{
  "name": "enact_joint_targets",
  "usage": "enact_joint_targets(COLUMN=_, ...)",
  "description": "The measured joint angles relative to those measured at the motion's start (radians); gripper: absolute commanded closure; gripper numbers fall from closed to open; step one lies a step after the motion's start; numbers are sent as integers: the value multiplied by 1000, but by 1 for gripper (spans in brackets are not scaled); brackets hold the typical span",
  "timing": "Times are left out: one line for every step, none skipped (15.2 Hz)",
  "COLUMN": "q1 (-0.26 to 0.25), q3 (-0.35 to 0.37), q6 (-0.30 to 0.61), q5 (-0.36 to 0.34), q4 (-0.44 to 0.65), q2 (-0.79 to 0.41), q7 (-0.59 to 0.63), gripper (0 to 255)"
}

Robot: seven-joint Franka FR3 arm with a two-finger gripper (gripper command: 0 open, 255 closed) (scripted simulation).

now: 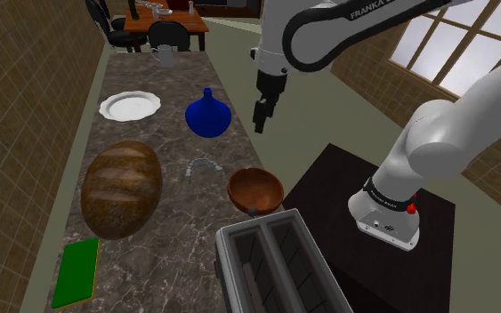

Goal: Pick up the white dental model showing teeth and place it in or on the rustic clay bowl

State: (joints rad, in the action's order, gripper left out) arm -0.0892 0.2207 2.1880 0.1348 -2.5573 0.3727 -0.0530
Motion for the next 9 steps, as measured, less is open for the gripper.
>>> enact_joint_targets(q1=1, q3=5, q6=32, q5=-4, q4=3, q2=-34, q7=1, gripper=0)
enact_joint_targets(q1=-1, q3=17, q6=70, q5=-8, q4=11, q2=-78, q7=11, gripper=0)
enact_joint_targets(q1=-3, q3=27, q6=100, q5=-12, q4=18, q2=-114, q7=21, gripper=0)
enact_joint_targets(q1=1, q3=32, q6=130, q5=-23, q4=39, q2=-163, q7=27, gripper=0)
enact_joint_targets(q1=-7, q3=47, q6=158, q5=-26, q4=43, q2=-193, q7=46, gripper=0)
enact_joint_targets(q1=-9, q3=58, q6=183, q5=-38, q4=63, q2=-237, q7=63, gripper=0)
enact_joint_targets(q1=-7, q3=61, q6=206, q5=-53, q4=83, q2=-280, q7=71, gripper=0)
enact_joint_targets(q1=-9, q3=69, q6=233, q5=-70, q4=106, q2=-329, q7=89, gripper=0)
enact_joint_targets(q1=-14, q3=76, q6=265, q5=-86, q4=115, q2=-370, q7=107, gripper=0)
